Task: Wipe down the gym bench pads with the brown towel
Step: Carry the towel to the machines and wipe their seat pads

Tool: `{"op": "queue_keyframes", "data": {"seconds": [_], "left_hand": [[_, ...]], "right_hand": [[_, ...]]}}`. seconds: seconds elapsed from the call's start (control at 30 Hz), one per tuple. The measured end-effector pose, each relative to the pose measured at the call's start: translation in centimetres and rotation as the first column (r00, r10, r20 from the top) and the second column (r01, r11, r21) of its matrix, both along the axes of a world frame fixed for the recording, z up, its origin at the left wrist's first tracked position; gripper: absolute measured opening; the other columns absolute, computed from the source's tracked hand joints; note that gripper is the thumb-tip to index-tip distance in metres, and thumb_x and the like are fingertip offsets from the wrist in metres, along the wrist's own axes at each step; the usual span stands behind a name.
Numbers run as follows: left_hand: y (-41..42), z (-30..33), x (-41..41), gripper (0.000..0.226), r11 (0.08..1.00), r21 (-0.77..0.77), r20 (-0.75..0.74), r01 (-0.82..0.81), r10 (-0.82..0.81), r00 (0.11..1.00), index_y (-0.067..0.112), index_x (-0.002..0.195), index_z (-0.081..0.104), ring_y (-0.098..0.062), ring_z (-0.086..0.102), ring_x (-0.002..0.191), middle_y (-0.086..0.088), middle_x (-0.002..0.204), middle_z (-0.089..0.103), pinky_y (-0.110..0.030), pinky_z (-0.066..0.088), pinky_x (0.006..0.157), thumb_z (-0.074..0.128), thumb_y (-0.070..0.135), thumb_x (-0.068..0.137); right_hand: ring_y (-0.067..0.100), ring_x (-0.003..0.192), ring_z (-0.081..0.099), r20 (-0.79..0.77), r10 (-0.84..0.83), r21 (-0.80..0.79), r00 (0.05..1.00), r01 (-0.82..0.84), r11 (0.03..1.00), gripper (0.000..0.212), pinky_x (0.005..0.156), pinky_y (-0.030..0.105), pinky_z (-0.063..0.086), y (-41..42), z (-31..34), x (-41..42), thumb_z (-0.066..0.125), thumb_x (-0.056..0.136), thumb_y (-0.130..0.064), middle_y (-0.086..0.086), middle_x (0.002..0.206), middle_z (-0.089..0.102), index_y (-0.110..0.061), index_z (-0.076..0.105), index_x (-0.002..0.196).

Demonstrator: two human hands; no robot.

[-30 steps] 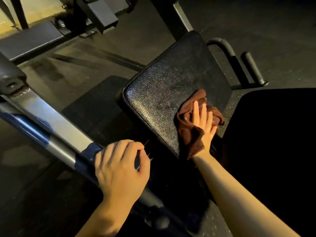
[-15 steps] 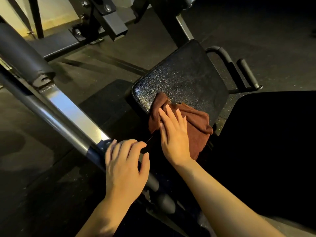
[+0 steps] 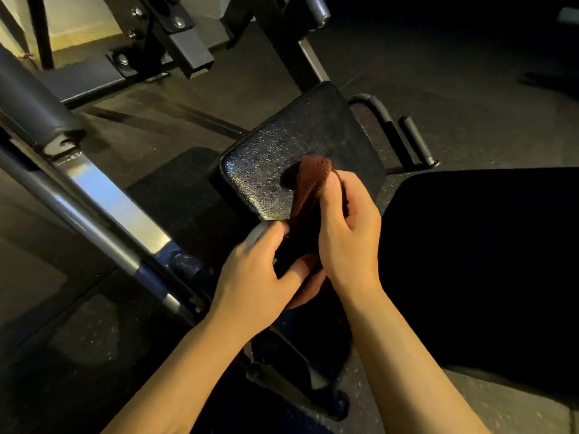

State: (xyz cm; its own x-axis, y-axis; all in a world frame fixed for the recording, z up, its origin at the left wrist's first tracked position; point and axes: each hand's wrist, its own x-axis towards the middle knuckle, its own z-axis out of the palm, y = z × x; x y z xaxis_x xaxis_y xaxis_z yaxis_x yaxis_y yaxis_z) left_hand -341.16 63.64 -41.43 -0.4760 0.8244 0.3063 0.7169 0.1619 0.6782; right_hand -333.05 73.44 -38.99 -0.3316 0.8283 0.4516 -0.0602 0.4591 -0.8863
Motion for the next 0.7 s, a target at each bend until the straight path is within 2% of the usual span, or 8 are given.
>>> {"op": "queue_keyframes", "data": {"seconds": [0.1, 0.2, 0.3, 0.37, 0.43, 0.53, 0.6, 0.7], "left_hand": [[0.8, 2.8, 0.3, 0.017, 0.991, 0.112, -0.064, 0.068, -0.061, 0.996, 0.024, 0.087, 0.059, -0.009, 0.058, 0.082, 0.012, 0.092, 0.056, -0.032, 0.048, 0.073, 0.053, 0.039, 0.084], [2.5, 7.1, 0.9, 0.007, 0.986, 0.157, 0.001, 0.06, -0.06, 0.998, 0.03, 0.093, 0.059, -0.004, 0.058, 0.077, 0.012, 0.077, 0.06, -0.014, 0.043, 0.067, 0.056, 0.035, 0.09], [4.7, 11.4, 2.3, 0.012, 0.97, 0.244, 0.082, 0.001, -0.022, 0.996, 0.031, 0.091, 0.062, -0.002, 0.06, 0.078, 0.012, 0.077, 0.064, -0.018, 0.045, 0.066, 0.056, 0.023, 0.097], [6.3, 13.3, 3.7, 0.018, 0.943, 0.327, 0.155, -0.06, 0.009, 0.988, 0.035, 0.09, 0.059, 0.002, 0.061, 0.081, 0.016, 0.081, 0.064, -0.016, 0.047, 0.068, 0.056, 0.019, 0.097], [7.6, 13.9, 5.2, 0.022, 0.925, 0.365, 0.21, -0.108, 0.032, 0.977, 0.038, 0.089, 0.057, 0.002, 0.061, 0.083, 0.02, 0.082, 0.063, -0.022, 0.051, 0.074, 0.055, 0.018, 0.098], [8.3, 12.6, 7.3, 0.026, 0.953, 0.29, 0.202, -0.091, 0.032, 0.979, 0.042, 0.082, 0.055, 0.007, 0.06, 0.083, 0.029, 0.077, 0.062, -0.022, 0.048, 0.073, 0.058, 0.02, 0.096], [8.7, 11.4, 7.5, 0.023, 0.969, 0.234, 0.182, -0.079, 0.036, 0.983, 0.041, 0.083, 0.055, -0.001, 0.062, 0.082, 0.026, 0.077, 0.062, -0.023, 0.048, 0.073, 0.059, 0.022, 0.096], [8.8, 10.3, 6.7, 0.006, 0.961, 0.247, 0.192, -0.128, 0.081, 0.978, 0.039, 0.087, 0.059, -0.018, 0.065, 0.087, 0.021, 0.08, 0.063, -0.034, 0.05, 0.077, 0.057, 0.035, 0.091]], "right_hand": [[0.0, 0.069, 0.051, 0.022, -0.048, -0.069, 0.999, 0.05, 0.996, 0.026, 0.065, 0.023, 0.042, 0.0, 1.7, 2.2, 0.048, 0.099, -0.031, 0.001, 0.077, 0.06, -0.019, 0.061, 0.08], [-0.002, 0.064, 0.05, 0.106, -0.091, -0.138, 0.99, 0.105, 0.985, 0.027, 0.059, 0.018, 0.04, 1.6, 5.1, 3.5, 0.054, 0.099, -0.032, -0.005, 0.071, 0.059, -0.021, 0.057, 0.075], [-0.003, 0.061, 0.049, 0.231, -0.074, -0.097, 0.97, 0.098, 0.99, 0.028, 0.057, 0.015, 0.036, 3.6, 9.3, 4.0, 0.056, 0.097, -0.032, -0.015, 0.063, 0.054, -0.025, 0.051, 0.07], [-0.001, 0.063, 0.049, 0.29, -0.074, -0.057, 0.954, 0.094, 0.994, 0.026, 0.057, 0.016, 0.036, 4.4, 11.4, 4.7, 0.055, 0.097, -0.034, -0.011, 0.067, 0.054, -0.023, 0.053, 0.074], [0.0, 0.063, 0.049, 0.359, -0.06, -0.051, 0.931, 0.084, 0.995, 0.026, 0.056, 0.017, 0.036, 4.9, 12.1, 6.1, 0.053, 0.097, -0.035, -0.01, 0.068, 0.054, -0.024, 0.052, 0.074], [0.003, 0.061, 0.049, 0.46, -0.079, -0.112, 0.884, 0.145, 0.983, 0.03, 0.054, 0.02, 0.035, 5.4, 11.0, 9.2, 0.053, 0.097, -0.038, -0.008, 0.068, 0.054, -0.023, 0.05, 0.072], [0.005, 0.062, 0.049, 0.445, -0.105, -0.154, 0.889, 0.192, 0.969, 0.034, 0.055, 0.023, 0.034, 5.6, 10.8, 9.9, 0.053, 0.097, -0.041, -0.008, 0.065, 0.051, -0.025, 0.046, 0.068], [0.01, 0.068, 0.051, 0.427, -0.11, 0.036, 0.897, 0.104, 0.994, 0.032, 0.062, 0.031, 0.038, 4.8, 11.4, 9.1, 0.052, 0.098, -0.041, -0.008, 0.069, 0.051, -0.026, 0.045, 0.07]]}}
